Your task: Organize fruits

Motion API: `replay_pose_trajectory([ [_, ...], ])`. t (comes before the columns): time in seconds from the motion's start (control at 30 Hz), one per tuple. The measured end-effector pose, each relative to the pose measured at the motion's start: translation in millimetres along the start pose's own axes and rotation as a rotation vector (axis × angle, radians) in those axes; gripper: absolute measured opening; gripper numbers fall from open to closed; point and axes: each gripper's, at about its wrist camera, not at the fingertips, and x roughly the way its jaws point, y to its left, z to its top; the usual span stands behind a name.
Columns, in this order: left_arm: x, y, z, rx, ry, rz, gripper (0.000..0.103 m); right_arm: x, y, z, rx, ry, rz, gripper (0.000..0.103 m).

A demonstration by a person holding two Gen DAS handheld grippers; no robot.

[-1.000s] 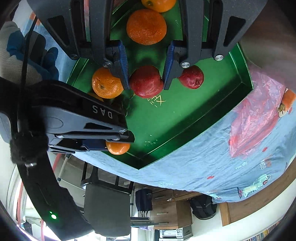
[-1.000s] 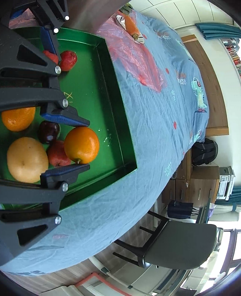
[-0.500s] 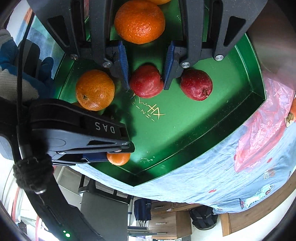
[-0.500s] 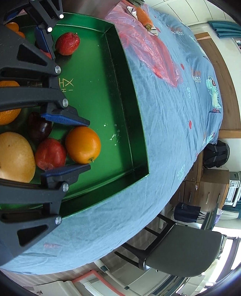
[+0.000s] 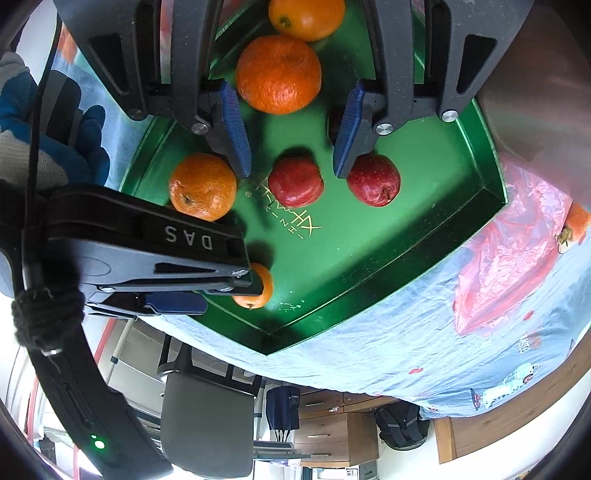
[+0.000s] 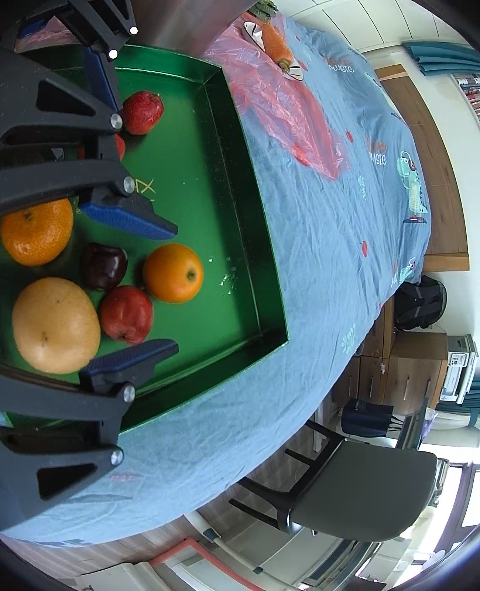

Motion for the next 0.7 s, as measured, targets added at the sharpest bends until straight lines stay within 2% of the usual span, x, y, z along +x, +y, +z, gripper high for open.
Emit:
replay_pose_trajectory([
  [0.3, -51.1, -5.0, -18.9, 0.001, -0.032, -0.025, 0.045, -54.9, 4.6, -17.8, 0.023, -0.030, 0.000, 0.074],
  [0.53, -98.7, -11.9, -50.7, 0.013, -0.062, -0.038, 0.049, -103.8, 14.6, -45.0, 0.036, -0.041, -0.015, 0.074],
  [0.7, -127.9, -9.2, -76.3, -0.010, -0.070, -0.037, 0.051, -137.8, 30.2, -68.3, 0.046, -0.041, -0.005, 0.081],
])
